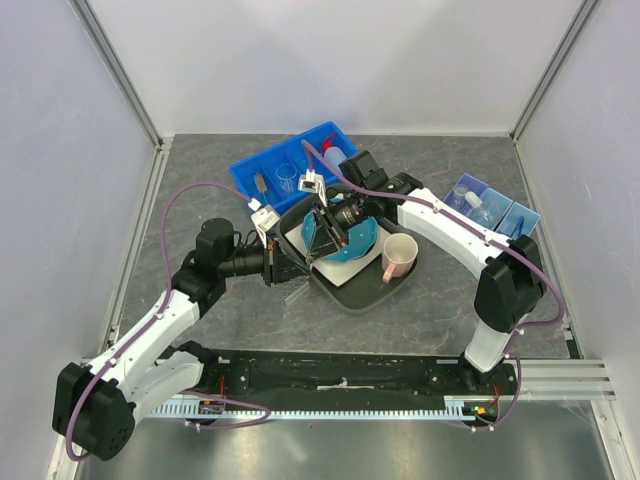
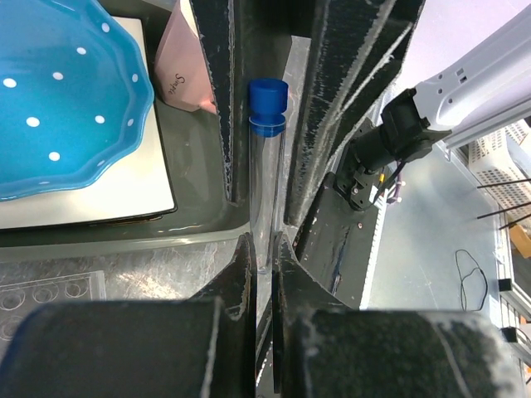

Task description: Organize the chemistry lab equipment

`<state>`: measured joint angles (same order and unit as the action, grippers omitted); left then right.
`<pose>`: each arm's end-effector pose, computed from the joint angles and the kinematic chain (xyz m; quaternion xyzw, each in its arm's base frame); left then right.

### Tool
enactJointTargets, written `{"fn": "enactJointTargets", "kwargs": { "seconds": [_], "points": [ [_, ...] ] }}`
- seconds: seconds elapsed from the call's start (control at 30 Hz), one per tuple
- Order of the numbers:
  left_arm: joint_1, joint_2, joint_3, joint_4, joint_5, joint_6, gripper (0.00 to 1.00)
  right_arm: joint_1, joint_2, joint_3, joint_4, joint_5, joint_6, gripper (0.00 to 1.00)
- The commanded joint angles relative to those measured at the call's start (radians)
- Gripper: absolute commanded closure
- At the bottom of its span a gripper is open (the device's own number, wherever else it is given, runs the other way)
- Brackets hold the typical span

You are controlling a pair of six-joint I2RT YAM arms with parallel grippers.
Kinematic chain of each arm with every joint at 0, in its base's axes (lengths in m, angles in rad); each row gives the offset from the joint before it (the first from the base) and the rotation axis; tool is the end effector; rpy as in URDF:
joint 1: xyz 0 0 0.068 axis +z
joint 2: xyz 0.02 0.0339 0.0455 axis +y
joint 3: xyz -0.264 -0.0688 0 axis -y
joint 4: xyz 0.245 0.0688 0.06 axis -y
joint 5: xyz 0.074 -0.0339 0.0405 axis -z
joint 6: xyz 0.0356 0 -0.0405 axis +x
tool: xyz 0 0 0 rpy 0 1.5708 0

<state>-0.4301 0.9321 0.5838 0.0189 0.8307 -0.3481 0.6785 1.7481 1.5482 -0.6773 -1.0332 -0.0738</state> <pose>0.1764 -0.1098 0.2665 0.2650 0.7341 -0.5056 0.3679 0.2747 0.2608 0.3126 -0.4565 0.6989 0.5314 0.1438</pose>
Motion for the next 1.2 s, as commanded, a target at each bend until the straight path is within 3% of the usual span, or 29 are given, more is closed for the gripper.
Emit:
{"fn": "enactJointTargets", "kwargs": {
  "seconds": [0.0, 0.27, 0.33, 0.47, 0.67, 0.83, 0.93, 1.17],
  "points": [
    [-0.006, -0.007, -0.002, 0.009, 0.008, 0.009, 0.98, 0.000, -0.018, 0.038, 0.024, -0.014, -0.007, 0.71],
    [-0.006, -0.010, 0.021, -0.056, -0.004, 0.049, 0.98, -0.014, -0.006, 0.064, 0.008, -0.025, -0.024, 0.85],
    [-0.004, -0.021, 0.028, -0.072, -0.031, 0.057, 0.90, -0.016, -0.006, 0.072, 0.002, -0.034, -0.030, 0.89],
    [-0.002, -0.088, 0.060, -0.219, -0.217, 0.122, 0.36, -0.014, -0.002, 0.090, -0.010, -0.024, -0.052, 0.90],
    [-0.001, -0.262, 0.131, -0.398, -0.589, 0.230, 0.02, -0.011, 0.017, 0.139, -0.045, 0.085, -0.167, 0.90],
    [0.001, -0.398, 0.114, -0.482, -1.006, 0.247, 0.00, 0.051, 0.014, 0.087, 0.054, 0.231, -0.259, 0.90],
    [0.004, -0.423, 0.103, -0.494, -1.157, 0.212, 0.00, 0.105, 0.014, 0.044, 0.138, 0.297, -0.300, 0.89],
    [0.053, -0.329, 0.102, -0.497, -1.254, 0.173, 0.00, 0.214, 0.059, -0.025, 0.308, 0.505, -0.389, 0.88]
  ]
}}
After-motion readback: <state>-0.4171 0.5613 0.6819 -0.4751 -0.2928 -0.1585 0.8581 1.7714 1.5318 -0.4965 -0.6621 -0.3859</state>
